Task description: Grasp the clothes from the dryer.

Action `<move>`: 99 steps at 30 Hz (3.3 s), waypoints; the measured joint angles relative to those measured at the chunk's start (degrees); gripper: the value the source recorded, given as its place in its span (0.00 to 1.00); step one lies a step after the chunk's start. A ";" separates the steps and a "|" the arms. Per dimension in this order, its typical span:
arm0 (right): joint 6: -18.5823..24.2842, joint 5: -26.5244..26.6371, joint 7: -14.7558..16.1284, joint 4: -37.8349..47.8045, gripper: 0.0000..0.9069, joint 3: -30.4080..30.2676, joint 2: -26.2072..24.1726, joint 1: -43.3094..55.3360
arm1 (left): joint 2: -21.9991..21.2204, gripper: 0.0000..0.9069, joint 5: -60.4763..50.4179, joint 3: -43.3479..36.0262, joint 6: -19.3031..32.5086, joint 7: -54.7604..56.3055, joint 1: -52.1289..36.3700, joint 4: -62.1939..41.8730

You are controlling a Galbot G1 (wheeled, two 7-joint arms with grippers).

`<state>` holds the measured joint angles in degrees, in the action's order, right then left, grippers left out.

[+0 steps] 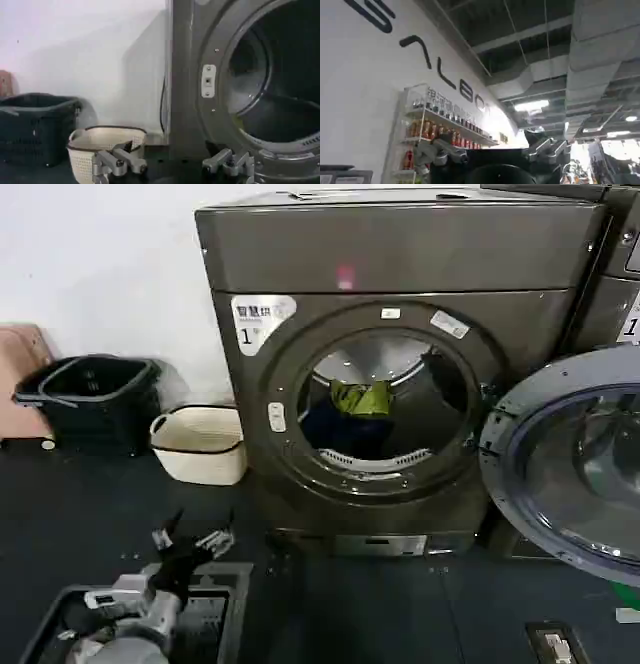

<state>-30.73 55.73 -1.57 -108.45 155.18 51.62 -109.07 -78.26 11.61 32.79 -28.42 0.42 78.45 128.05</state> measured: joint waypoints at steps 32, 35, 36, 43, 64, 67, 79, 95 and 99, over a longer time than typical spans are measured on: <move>2.49 3.38 1.53 -0.63 1.00 -0.23 0.64 0.81 | -0.60 1.00 -1.48 -1.56 0.27 -2.63 -0.32 0.82; 2.52 3.39 1.56 -0.53 1.00 -0.10 0.62 0.81 | -0.72 1.00 -1.90 -2.02 0.28 -2.80 -0.20 1.03; 2.52 3.39 1.56 -0.51 1.00 -0.09 0.61 0.81 | -0.76 1.00 -1.99 -2.15 0.28 -2.86 -0.20 1.06; 2.55 3.40 1.72 -0.50 1.00 0.04 0.58 0.78 | -0.81 1.00 -2.17 -2.39 0.24 -2.86 -0.22 1.20; 2.57 3.50 1.86 -0.64 1.00 0.05 0.61 0.71 | -1.26 1.00 -2.72 -3.62 -0.09 -0.77 1.05 2.42; 2.57 3.50 1.90 -0.62 1.00 0.06 0.61 0.72 | -1.28 1.00 -3.25 -3.63 -0.09 -0.77 0.98 2.43; 2.62 3.51 2.01 -0.70 1.00 0.20 0.67 0.81 | -1.51 1.00 -4.16 -3.92 0.01 -0.92 0.36 2.35; 4.27 3.72 2.57 -0.76 1.00 -0.22 0.92 1.02 | -1.57 1.00 -5.16 -4.55 1.04 -1.77 -0.59 1.94; 4.97 3.92 2.54 -0.67 1.00 -0.24 0.92 1.02 | -1.59 1.00 -5.43 -4.60 1.51 -1.98 -0.81 1.86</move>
<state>-25.76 59.64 0.98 -109.12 154.94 52.54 -108.05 -79.86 6.17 28.20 -26.90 -1.57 77.63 129.91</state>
